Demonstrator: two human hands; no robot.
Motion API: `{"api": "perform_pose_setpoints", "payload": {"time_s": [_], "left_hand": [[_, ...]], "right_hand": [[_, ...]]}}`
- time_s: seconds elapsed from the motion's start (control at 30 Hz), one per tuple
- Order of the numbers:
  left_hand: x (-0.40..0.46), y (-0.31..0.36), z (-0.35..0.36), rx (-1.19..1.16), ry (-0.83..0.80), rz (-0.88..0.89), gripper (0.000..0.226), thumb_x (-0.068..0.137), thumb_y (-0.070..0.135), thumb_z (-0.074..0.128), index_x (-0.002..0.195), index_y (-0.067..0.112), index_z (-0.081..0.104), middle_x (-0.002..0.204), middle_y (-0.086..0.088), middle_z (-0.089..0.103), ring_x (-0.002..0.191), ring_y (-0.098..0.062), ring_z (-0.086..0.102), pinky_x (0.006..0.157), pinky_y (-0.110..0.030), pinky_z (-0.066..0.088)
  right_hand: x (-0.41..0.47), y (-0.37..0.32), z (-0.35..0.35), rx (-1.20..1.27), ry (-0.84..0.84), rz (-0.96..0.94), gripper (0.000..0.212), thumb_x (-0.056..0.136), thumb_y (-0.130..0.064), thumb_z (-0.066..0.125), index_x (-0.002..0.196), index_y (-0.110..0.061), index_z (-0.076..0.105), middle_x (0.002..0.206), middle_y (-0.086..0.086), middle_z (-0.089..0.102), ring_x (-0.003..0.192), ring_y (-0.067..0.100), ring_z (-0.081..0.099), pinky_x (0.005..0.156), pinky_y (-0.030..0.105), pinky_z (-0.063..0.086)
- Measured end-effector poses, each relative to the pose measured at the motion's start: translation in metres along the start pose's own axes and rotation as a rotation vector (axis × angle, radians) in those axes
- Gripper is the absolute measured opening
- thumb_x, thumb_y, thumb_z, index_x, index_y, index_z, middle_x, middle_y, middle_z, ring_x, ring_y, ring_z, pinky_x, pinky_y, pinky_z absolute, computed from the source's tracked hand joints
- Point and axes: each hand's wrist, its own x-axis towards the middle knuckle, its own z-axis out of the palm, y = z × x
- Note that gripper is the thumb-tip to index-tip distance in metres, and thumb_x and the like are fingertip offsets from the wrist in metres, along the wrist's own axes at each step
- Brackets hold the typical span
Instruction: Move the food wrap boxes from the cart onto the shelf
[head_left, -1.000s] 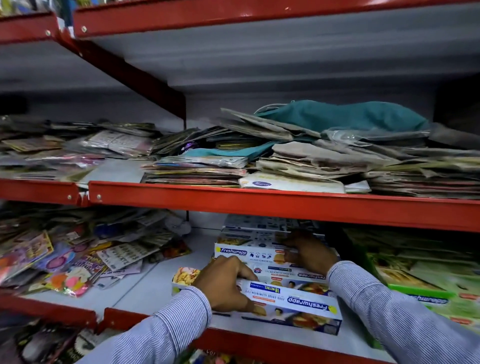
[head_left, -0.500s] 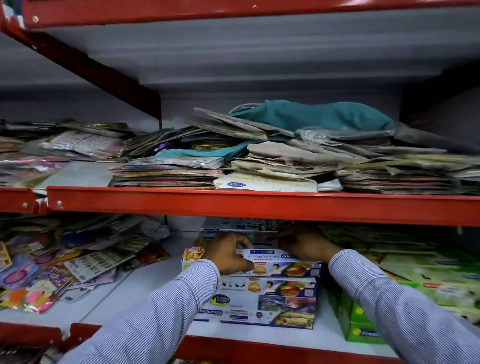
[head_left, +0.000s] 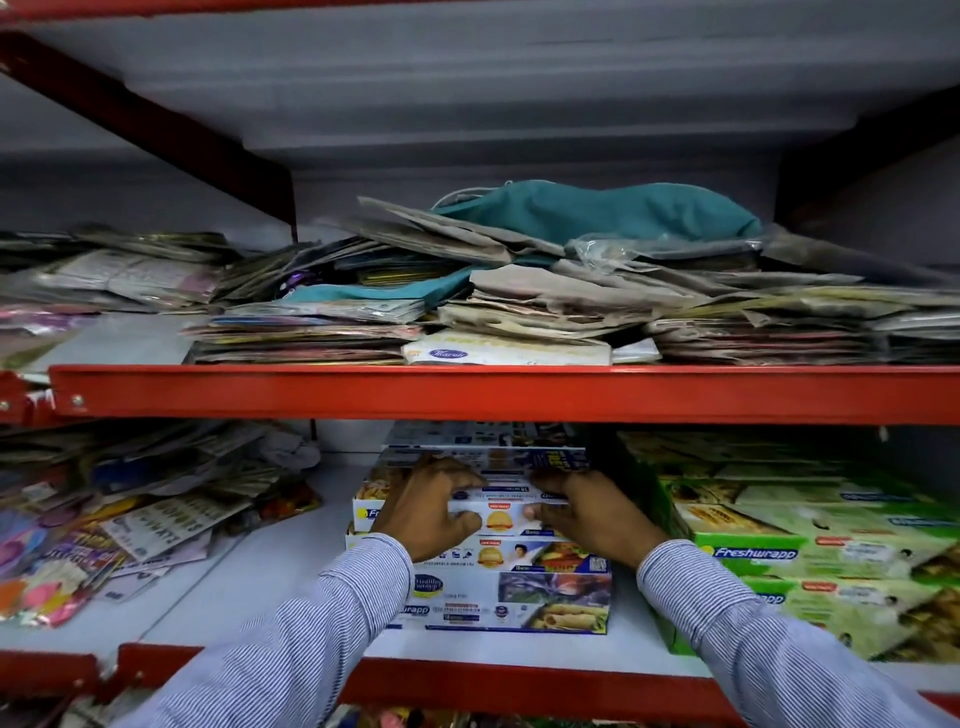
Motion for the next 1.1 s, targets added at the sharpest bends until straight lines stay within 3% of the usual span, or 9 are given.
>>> {"api": "perform_pose_setpoints", "payload": {"time_s": [0.23,0.33,0.4,0.5,0.6,0.73,0.93,1.1], "left_hand": [[-0.004,-0.01,0.002,0.013,0.03,0.039,0.044,0.074,0.032,0.061,0.118,0.03,0.067,0.127,0.009,0.067,0.113,-0.014,0.061,0.098,-0.034,0.051],[-0.007,-0.01,0.003,0.052,0.03,0.055,0.046,0.079,0.029,0.056,0.123,0.029,0.065,0.132,0.008,0.064,0.119,-0.016,0.058,0.103,-0.037,0.047],[-0.015,-0.013,0.008,0.132,0.057,0.098,0.051,0.082,0.032,0.047,0.132,0.03,0.058,0.142,0.007,0.056,0.132,-0.019,0.046,0.111,-0.047,0.037],[-0.03,-0.022,0.02,0.313,0.145,0.217,0.057,0.092,0.04,0.04,0.148,0.028,0.037,0.159,0.002,0.032,0.148,-0.025,0.022,0.118,-0.057,0.014],[-0.039,-0.037,0.031,0.488,0.198,0.26,0.063,0.099,0.047,0.039,0.155,0.026,0.017,0.164,-0.007,0.01,0.151,-0.031,0.009,0.117,-0.064,0.007],[-0.037,-0.066,0.037,0.568,0.177,0.249,0.071,0.097,0.06,0.028,0.155,0.026,0.006,0.162,-0.013,0.018,0.149,-0.034,0.011,0.112,-0.072,0.013],[-0.029,-0.079,0.045,0.638,0.219,0.341,0.078,0.092,0.065,0.032,0.154,0.025,0.009,0.159,-0.011,0.024,0.147,-0.035,0.019,0.11,-0.072,0.017],[-0.034,-0.076,0.039,0.671,0.209,0.309,0.073,0.095,0.063,0.028,0.154,0.022,0.014,0.16,-0.013,0.026,0.149,-0.034,0.016,0.111,-0.072,0.016]], "right_hand": [[0.0,-0.005,0.005,-0.01,0.037,-0.003,0.061,0.088,-0.055,0.056,0.137,-0.018,0.053,0.142,0.004,0.055,0.129,0.021,0.053,0.108,0.036,0.044],[-0.004,-0.008,0.007,-0.065,0.091,-0.029,0.058,0.091,-0.055,0.052,0.138,-0.021,0.049,0.141,0.003,0.057,0.122,0.022,0.058,0.102,0.036,0.048],[-0.011,-0.012,0.015,-0.192,0.203,-0.099,0.059,0.093,-0.058,0.044,0.14,-0.023,0.044,0.14,0.003,0.057,0.121,0.022,0.057,0.101,0.037,0.048],[-0.018,-0.016,0.041,-0.343,0.31,-0.163,0.062,0.097,-0.061,0.032,0.145,-0.022,0.036,0.147,0.0,0.048,0.135,0.021,0.042,0.113,0.041,0.033],[-0.019,-0.017,0.062,-0.398,0.346,-0.106,0.065,0.097,-0.061,0.03,0.146,-0.02,0.034,0.149,0.001,0.045,0.139,0.022,0.038,0.114,0.045,0.023],[-0.016,-0.016,0.071,-0.443,0.405,-0.062,0.068,0.096,-0.061,0.034,0.147,-0.016,0.034,0.148,0.004,0.046,0.138,0.025,0.041,0.112,0.049,0.024],[-0.008,-0.011,0.081,-0.54,0.446,-0.041,0.069,0.095,-0.063,0.035,0.143,-0.014,0.04,0.145,0.006,0.051,0.134,0.026,0.045,0.11,0.049,0.027],[-0.009,-0.012,0.081,-0.516,0.459,-0.05,0.068,0.096,-0.06,0.033,0.146,-0.013,0.036,0.148,0.007,0.047,0.139,0.027,0.041,0.112,0.049,0.027]]}}
